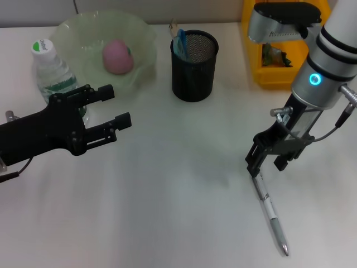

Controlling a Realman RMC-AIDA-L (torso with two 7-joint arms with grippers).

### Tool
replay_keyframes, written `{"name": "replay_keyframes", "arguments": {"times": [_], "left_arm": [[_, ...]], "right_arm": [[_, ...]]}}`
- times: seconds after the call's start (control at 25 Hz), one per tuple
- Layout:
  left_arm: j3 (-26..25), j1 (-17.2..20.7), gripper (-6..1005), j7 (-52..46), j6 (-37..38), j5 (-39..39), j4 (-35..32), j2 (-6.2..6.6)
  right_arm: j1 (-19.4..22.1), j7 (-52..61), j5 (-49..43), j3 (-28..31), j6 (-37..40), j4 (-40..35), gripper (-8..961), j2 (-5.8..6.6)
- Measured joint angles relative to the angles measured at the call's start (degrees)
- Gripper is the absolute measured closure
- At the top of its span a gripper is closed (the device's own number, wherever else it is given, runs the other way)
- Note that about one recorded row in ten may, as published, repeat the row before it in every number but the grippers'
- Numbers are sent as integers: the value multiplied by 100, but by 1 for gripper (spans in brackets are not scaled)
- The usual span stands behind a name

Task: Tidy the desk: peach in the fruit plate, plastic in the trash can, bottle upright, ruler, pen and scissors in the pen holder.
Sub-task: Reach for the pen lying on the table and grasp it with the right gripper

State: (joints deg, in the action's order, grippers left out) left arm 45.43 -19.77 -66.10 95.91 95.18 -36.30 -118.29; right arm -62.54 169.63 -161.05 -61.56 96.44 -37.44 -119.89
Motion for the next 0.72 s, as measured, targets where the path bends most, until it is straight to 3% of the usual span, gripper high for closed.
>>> {"name": "replay_keyframes", "arguments": {"times": [0.72], "left_arm": [[0,9,275,2,-19,0,61,-9]], "right_arm": [[58,-31,13,-37,-232,423,327,2]]}}
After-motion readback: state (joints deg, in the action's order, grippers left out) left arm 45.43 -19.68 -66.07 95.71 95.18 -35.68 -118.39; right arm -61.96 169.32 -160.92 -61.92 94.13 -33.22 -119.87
